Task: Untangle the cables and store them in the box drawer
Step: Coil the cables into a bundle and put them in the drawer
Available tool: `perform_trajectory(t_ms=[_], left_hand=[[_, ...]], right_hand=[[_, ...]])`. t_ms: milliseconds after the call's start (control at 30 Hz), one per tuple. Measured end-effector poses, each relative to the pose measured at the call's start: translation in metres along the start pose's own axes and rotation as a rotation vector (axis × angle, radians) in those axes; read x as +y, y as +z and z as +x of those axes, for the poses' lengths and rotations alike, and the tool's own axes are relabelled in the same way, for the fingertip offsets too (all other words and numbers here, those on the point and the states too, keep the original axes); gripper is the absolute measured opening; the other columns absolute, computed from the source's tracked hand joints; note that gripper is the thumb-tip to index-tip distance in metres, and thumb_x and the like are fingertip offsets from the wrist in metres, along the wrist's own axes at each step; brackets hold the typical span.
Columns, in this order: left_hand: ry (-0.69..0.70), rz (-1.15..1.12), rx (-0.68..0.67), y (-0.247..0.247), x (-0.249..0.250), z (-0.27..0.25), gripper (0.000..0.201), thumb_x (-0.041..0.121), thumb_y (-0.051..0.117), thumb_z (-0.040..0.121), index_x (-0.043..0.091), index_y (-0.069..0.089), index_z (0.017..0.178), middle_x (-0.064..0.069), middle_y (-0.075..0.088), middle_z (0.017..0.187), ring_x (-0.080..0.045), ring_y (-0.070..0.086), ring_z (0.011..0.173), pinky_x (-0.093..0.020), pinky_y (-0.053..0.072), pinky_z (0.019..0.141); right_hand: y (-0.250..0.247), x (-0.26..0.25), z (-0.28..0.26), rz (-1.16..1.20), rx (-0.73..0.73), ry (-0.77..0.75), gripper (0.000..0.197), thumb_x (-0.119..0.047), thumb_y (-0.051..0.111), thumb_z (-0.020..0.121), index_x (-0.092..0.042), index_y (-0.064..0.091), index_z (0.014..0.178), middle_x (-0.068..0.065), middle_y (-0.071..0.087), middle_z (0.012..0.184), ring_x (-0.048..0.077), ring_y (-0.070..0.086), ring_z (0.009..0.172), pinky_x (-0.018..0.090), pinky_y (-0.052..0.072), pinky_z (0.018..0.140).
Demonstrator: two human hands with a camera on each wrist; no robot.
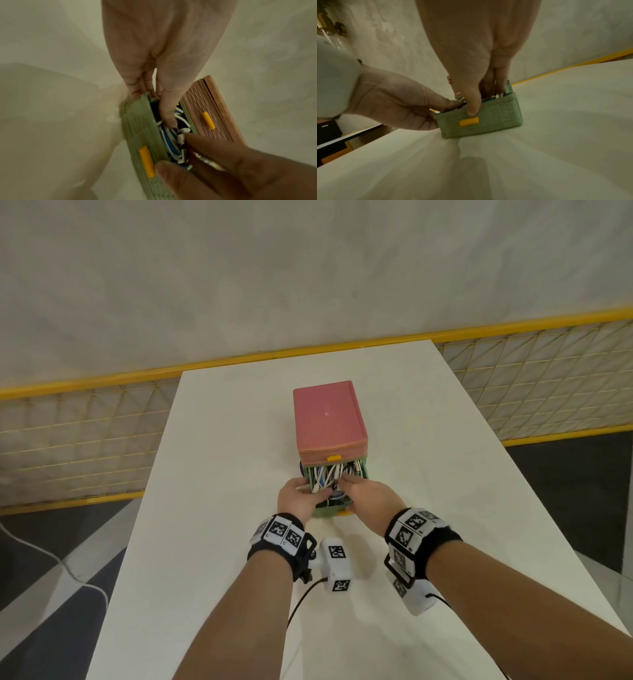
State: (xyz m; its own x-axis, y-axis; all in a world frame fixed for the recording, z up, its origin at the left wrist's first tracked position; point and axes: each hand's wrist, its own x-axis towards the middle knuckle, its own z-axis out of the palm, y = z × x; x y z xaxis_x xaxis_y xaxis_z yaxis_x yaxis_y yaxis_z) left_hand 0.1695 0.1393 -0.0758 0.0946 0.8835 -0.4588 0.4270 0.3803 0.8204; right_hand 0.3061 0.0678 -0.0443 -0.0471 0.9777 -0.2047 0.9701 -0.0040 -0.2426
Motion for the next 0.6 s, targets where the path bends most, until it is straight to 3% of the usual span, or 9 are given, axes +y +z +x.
perform_trajectory(t_ms=[100, 267, 400, 533, 600], left_hand=[[-0.014, 0.02, 0.0, -0.001, -0.001, 0.001, 0.069, 0.021, 0.086, 0.071, 0.006, 0.052, 0.13, -0.015, 0.061, 0.126, -0.025, 0.06, 0.108, -0.029, 0.046, 0.088], [-0.043, 0.04, -0.044, -0.004, 0.009, 0.006, 0.075, 0.023, 0.089, 0.066, 0.004, 0.053, 0.129, -0.012, 0.061, 0.127, -0.025, 0.059, 0.114, -0.027, 0.044, 0.089], [0.006, 0.021, -0.06, -0.007, 0.009, 0.009, 0.074, 0.022, 0.091, 0.064, 0.008, 0.051, 0.125, -0.011, 0.062, 0.116, -0.02, 0.059, 0.098, -0.028, 0.046, 0.085], [0.027, -0.06, -0.041, -0.004, 0.009, 0.011, 0.066, 0.023, 0.089, 0.067, 0.011, 0.052, 0.121, 0.002, 0.06, 0.091, -0.013, 0.059, 0.085, -0.028, 0.044, 0.079], [0.04, -0.081, 0.01, 0.0, 0.012, 0.01, 0.061, 0.024, 0.088, 0.069, 0.01, 0.054, 0.117, -0.003, 0.064, 0.095, -0.016, 0.061, 0.085, -0.029, 0.045, 0.077]], right_hand=[[0.012, 0.003, -0.007, 0.0, 0.116, 0.014, 0.032, -0.009, 0.053, 0.09, -0.008, 0.054, 0.122, 0.007, 0.049, 0.125, 0.029, 0.06, 0.098, 0.039, 0.053, 0.082], [0.015, 0.004, -0.011, -0.036, 0.025, -0.026, 0.052, 0.003, 0.045, 0.091, -0.004, 0.034, 0.141, 0.01, 0.038, 0.143, 0.029, 0.058, 0.111, 0.036, 0.051, 0.091], [0.009, 0.003, -0.014, -0.049, 0.08, -0.055, 0.053, 0.004, 0.04, 0.091, -0.003, 0.031, 0.144, 0.011, 0.037, 0.148, 0.031, 0.053, 0.12, 0.037, 0.045, 0.097], [0.006, 0.007, -0.014, -0.008, 0.114, -0.082, 0.055, 0.005, 0.04, 0.091, -0.004, 0.031, 0.144, 0.011, 0.035, 0.151, 0.03, 0.045, 0.13, 0.036, 0.041, 0.103], [0.004, 0.009, -0.01, 0.006, 0.111, -0.065, 0.056, 0.005, 0.038, 0.091, -0.006, 0.028, 0.146, 0.008, 0.031, 0.153, 0.027, 0.04, 0.134, 0.034, 0.038, 0.106]])
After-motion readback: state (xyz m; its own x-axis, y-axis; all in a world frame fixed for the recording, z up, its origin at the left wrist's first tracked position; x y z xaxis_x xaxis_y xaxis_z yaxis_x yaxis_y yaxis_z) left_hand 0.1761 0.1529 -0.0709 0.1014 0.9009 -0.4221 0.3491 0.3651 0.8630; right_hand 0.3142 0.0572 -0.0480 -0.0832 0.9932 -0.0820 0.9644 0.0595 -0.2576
